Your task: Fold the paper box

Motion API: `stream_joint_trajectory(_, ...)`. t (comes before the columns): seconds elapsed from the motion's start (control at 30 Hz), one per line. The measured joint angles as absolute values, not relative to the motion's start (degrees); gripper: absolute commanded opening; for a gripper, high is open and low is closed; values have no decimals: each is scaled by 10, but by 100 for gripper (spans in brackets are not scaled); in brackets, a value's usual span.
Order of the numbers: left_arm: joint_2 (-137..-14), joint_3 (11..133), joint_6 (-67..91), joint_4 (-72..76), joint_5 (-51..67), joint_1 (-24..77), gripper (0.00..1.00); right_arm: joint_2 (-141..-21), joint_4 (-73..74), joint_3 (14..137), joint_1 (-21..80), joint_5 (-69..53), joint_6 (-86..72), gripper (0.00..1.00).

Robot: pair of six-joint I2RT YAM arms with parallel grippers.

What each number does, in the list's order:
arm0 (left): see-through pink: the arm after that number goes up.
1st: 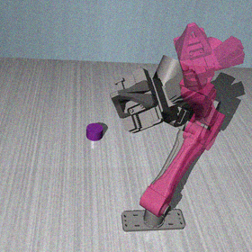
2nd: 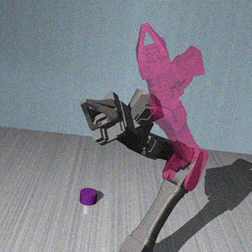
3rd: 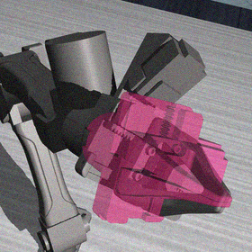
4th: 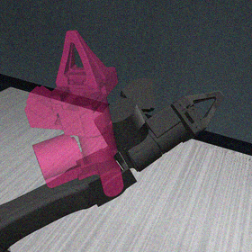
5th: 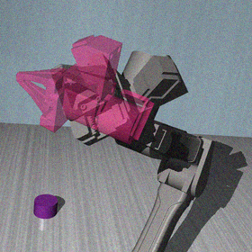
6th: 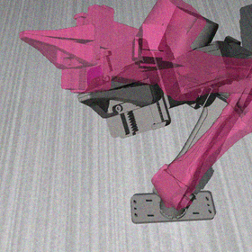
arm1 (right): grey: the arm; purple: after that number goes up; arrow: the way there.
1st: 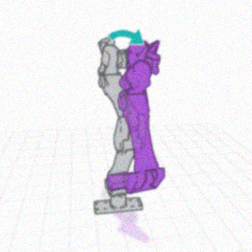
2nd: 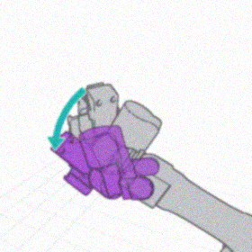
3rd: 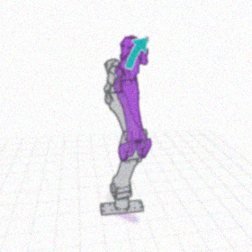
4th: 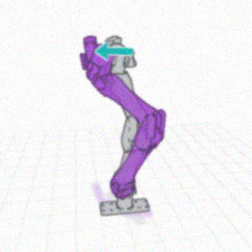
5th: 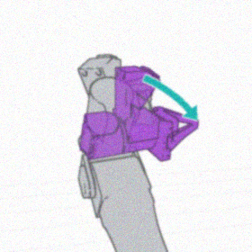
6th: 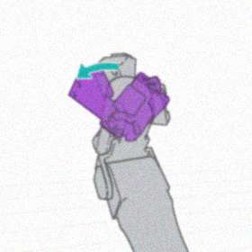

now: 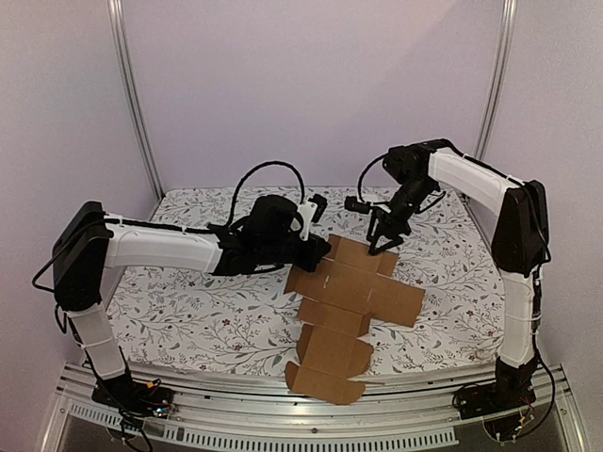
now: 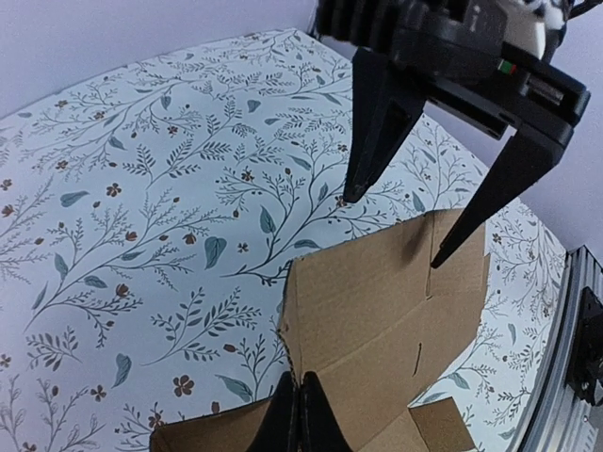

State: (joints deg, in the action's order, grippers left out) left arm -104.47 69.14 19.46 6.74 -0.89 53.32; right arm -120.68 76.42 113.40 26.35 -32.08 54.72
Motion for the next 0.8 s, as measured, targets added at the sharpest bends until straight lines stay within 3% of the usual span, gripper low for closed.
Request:
stream_joint_trajectory(0.17, -1045, 683, 185, 102, -18, 534, 1, -1232, 765, 1152, 263, -337, 553, 44)
stream_joint_trajectory(0.27, -1045, 681, 183, 114, -22, 534, 0, -1239, 767, 1152, 263, -345, 555, 28)
stream_joint_trajectory(0.43, -1045, 675, 182, 129, -32, 535, 2, -1241, 768, 1152, 263, -352, 555, 12)
stream_joint_trajectory(0.5, -1045, 675, 182, 130, -37, 535, 5, -1241, 768, 1152, 263, -351, 555, 0)
stream_joint_trajectory(0.67, -1045, 673, 187, 136, -47, 536, 32, -1240, 769, 1151, 263, -343, 537, 0)
stream_joint_trajectory(0.8, -1008, 635, 197, 144, -64, 537, 41, -1238, 769, 1142, 263, -316, 516, 0)
